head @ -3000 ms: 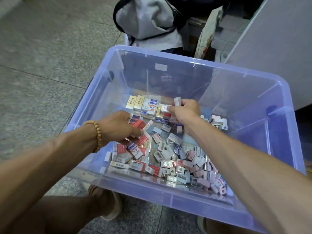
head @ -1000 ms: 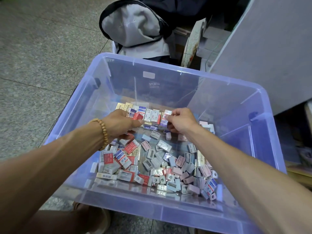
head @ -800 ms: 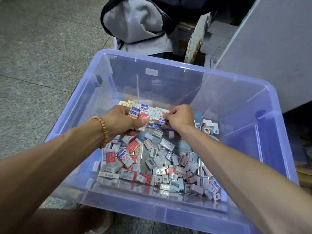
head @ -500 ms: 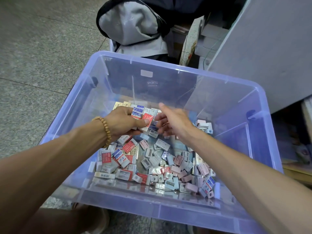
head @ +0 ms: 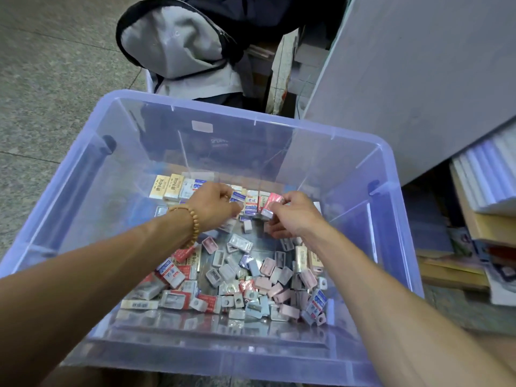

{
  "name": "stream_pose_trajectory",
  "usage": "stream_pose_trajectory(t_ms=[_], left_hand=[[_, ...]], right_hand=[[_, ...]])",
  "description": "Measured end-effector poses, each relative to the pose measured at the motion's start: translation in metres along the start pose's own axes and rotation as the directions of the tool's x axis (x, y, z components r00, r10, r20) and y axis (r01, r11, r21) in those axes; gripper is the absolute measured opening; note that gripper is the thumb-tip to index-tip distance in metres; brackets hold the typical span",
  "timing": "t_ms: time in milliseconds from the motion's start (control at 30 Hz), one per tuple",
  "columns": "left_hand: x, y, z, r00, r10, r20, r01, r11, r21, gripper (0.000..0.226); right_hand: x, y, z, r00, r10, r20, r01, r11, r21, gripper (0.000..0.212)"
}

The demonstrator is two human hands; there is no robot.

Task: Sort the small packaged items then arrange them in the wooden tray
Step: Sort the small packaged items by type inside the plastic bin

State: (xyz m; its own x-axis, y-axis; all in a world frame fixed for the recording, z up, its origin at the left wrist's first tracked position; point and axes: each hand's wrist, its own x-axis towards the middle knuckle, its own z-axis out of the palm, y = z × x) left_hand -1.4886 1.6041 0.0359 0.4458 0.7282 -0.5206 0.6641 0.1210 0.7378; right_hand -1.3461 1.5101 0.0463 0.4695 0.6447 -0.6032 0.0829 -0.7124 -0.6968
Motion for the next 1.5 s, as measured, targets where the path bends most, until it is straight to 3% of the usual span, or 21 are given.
stream_pose_trajectory(t_ms=[133, 300, 467, 633, 767, 1167, 1333, 1500], left_hand=[[0.018, 0.016, 0.016, 0.977, 0.16, -0.143, -0.135, 0.975, 0.174, 0.023], [0.032, 0.006, 0.024, 0.927, 0.324, -0.187, -0.268, 0.924, 0.272, 0.021], [0.036, -0.006, 0.025, 0.823, 0.557, -0.114, -0.362, 0.668, 0.65, 0.023], [0.035, -0.009, 0.023, 0.752, 0.653, -0.09, -0.425, 0.584, 0.692, 0.024], [0.037, -0.017, 0.012, 0.746, 0.652, 0.134, -0.504, 0.421, 0.754, 0.031], [0.041, -0.025, 0.002, 0.691, 0.691, 0.214, -0.528, 0.28, 0.802, 0.028], [0.039, -0.014, 0.002, 0.802, 0.563, 0.197, -0.479, 0.411, 0.776, 0.032], [0.014, -0.007, -0.002, 0.845, 0.448, 0.293, -0.482, 0.399, 0.78, 0.028]], right_hand=[[0.014, 0.009, -0.001, 0.995, -0.037, -0.095, 0.016, 0.977, -0.211, 0.022], [0.029, 0.013, 0.0, 0.994, -0.04, -0.099, 0.024, 0.987, -0.158, 0.024], [0.04, 0.018, 0.006, 0.988, -0.061, -0.142, 0.027, 0.974, -0.226, 0.036], [0.042, 0.024, 0.005, 0.96, -0.085, -0.267, 0.027, 0.977, -0.212, 0.023], [0.049, 0.018, 0.015, 0.959, -0.143, -0.244, 0.073, 0.958, -0.277, 0.034], [0.053, 0.014, 0.02, 0.951, -0.218, -0.22, 0.129, 0.923, -0.362, 0.033], [0.05, 0.01, 0.015, 0.967, -0.214, -0.14, 0.14, 0.901, -0.411, 0.032], [0.038, 0.007, -0.004, 0.976, -0.134, -0.172, 0.04, 0.885, -0.464, 0.021]])
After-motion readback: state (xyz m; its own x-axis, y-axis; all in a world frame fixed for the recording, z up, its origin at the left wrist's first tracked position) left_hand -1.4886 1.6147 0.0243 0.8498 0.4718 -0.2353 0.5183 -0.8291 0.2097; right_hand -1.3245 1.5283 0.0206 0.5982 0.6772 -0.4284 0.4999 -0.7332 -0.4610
